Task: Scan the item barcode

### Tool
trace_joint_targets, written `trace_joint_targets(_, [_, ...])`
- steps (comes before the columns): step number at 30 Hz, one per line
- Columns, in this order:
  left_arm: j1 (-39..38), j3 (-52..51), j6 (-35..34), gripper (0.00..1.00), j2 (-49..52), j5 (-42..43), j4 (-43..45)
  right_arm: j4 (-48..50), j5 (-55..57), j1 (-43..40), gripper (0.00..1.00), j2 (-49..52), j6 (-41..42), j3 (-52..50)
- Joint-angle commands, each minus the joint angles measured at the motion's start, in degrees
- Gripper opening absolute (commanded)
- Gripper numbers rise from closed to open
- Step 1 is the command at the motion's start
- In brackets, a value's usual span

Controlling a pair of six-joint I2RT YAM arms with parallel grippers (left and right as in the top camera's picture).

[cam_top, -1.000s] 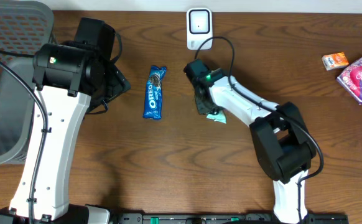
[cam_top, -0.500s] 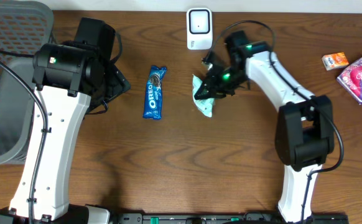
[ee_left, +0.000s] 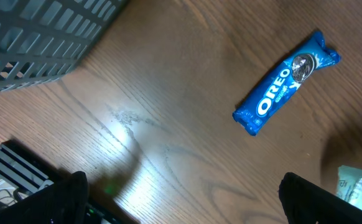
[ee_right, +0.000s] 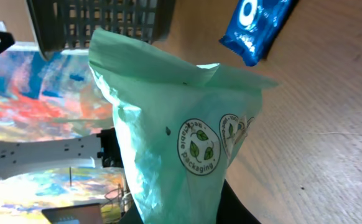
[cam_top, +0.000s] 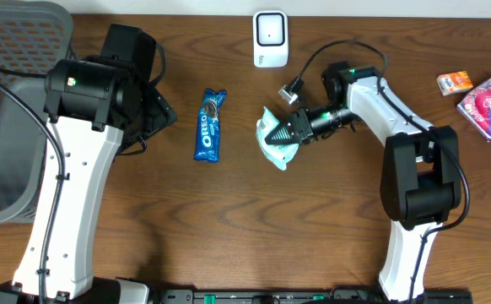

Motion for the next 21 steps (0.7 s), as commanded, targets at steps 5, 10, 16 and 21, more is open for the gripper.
trace_joint_targets(5, [0.13, -0.13, -0.28, 0.98, 0.04, -1.16, -0.22, 1.01, 1.97, -0.57, 0.01, 0.57, -1.66, -0.61])
trace_joint_targets(10, [0.13, -0.13, -0.28, 0.98, 0.04, -1.16, -0.24, 6.95, 22.97, -0.39, 0.01, 0.20, 19.43, 3.23])
trace_joint_targets(16, [0.13, -0.13, -0.28, 0.98, 0.04, -1.16, -0.24, 3.93, 57.05, 2.84, 0.02, -0.81, 30.99, 13.42])
trace_joint_targets(21, [0.13, -0.13, -0.28, 0.98, 0.04, -1.16, -0.22, 1.53, 85.48, 8.57, 0.08, -0.81, 35.56, 17.29])
